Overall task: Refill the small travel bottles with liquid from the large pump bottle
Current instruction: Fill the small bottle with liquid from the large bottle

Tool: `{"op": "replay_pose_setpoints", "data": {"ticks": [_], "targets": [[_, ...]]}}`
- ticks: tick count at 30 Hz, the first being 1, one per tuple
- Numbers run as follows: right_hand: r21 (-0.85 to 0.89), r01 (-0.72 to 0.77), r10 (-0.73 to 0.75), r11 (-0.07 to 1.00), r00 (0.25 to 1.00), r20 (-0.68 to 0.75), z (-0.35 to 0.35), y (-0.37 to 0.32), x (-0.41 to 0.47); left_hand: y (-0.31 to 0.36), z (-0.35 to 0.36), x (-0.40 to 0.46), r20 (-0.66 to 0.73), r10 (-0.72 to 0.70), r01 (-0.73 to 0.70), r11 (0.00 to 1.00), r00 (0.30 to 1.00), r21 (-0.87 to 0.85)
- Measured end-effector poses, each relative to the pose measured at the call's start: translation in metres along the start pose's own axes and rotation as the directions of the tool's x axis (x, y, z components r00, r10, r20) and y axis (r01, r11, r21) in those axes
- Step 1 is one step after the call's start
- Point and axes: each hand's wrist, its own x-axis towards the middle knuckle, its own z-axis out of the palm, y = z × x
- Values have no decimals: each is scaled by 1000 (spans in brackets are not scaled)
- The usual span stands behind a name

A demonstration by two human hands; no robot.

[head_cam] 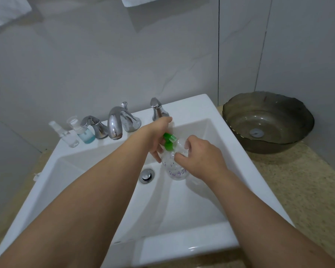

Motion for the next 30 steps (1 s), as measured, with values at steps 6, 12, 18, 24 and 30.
{"op": "replay_pose_setpoints", "data": {"ticks": [6, 12, 18, 24, 30], "targets": [[-14, 3, -3, 1000, 1000, -1, 2, 2, 1, -1, 12, 2, -86, 102, -88, 984, 991, 152], [-31, -31, 33, 999, 996, 81, 6, 5, 3, -6, 19, 14, -234, 236, -187, 958, 943, 216], [-36, -36, 39, 999, 996, 77, 6, 7, 2, -6, 22, 14, -249, 245, -194, 958, 937, 213], [-43, -12, 14, 999, 998, 55, 7, 6, 4, -7, 18, 8, -193, 206, -166, 965, 959, 204], [-2, -11, 11, 1000, 1000, 0, 3, 4, 3, 3, 10, 0, -147, 105, -81, 984, 984, 158]]}}
